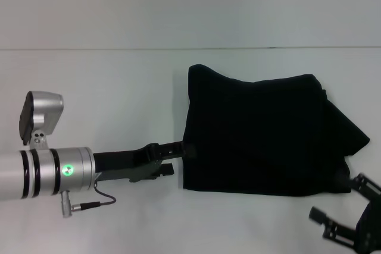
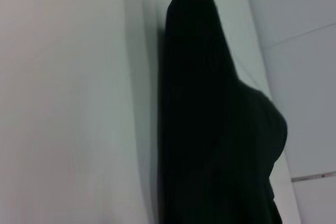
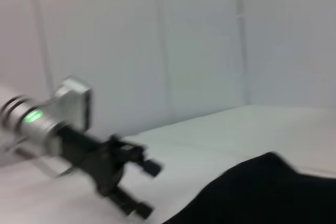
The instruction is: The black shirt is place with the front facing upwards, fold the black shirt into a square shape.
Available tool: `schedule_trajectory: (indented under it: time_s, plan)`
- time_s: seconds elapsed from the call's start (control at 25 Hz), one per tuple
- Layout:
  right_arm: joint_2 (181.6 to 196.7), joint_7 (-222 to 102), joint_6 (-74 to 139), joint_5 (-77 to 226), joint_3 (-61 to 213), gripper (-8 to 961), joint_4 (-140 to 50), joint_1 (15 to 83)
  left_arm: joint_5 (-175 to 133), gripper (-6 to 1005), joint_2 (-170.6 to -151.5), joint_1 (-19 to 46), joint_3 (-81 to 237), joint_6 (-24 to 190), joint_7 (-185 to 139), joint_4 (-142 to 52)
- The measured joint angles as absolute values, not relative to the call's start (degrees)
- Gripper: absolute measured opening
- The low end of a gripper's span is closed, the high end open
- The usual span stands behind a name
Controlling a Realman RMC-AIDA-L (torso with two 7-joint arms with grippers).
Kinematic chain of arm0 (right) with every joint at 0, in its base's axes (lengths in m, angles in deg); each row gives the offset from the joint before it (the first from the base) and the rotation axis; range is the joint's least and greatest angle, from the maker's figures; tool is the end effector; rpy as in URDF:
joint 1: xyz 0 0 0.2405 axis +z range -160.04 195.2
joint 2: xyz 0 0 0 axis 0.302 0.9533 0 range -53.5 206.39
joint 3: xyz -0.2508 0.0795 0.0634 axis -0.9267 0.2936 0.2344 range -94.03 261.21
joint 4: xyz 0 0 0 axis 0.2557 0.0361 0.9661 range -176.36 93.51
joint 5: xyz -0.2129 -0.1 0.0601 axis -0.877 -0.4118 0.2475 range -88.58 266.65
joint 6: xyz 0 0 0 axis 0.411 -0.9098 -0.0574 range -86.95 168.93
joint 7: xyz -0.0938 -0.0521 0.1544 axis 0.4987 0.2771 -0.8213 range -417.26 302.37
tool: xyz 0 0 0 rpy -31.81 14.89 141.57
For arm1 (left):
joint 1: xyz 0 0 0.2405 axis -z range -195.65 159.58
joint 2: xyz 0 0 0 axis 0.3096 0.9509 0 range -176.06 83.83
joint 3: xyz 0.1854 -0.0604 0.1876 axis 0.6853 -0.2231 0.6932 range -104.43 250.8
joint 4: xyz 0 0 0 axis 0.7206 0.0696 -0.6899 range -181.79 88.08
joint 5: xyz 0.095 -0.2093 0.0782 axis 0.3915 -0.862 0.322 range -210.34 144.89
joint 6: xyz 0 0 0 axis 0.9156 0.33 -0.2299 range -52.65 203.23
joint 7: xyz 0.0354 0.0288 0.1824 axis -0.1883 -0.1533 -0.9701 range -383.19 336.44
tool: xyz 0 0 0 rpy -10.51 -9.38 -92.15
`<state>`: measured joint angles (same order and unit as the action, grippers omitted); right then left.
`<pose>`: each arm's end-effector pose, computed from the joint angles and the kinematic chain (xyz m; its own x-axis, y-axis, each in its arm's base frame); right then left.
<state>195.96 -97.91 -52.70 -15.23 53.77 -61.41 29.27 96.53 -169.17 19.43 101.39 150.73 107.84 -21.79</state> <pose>0.3645 0.2546 -0.0594 0.7325 -0.1221 -0.6697 -0.4994 -0.7648 -0.4069 -0.2847 0.3856 -0.1191 -0.0170 0.9307 0.3655 0.9618 -0.0846 0.2603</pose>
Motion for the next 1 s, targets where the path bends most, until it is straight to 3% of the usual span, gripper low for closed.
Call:
schedule_trajectory:
  time_s: [0.24,1.0]
  plan:
    - [196.22,-95.4,-52.8,-17.8,53.7,927,-60.7,29.1,97.0,948,-168.77,20.9,102.2,150.3,110.9,-22.0]
    - [196.15,-95.3,-52.4,-18.7,53.7,927,-60.7,29.8,97.2,949,-169.92,23.6,105.0,143.2,114.1,-25.1]
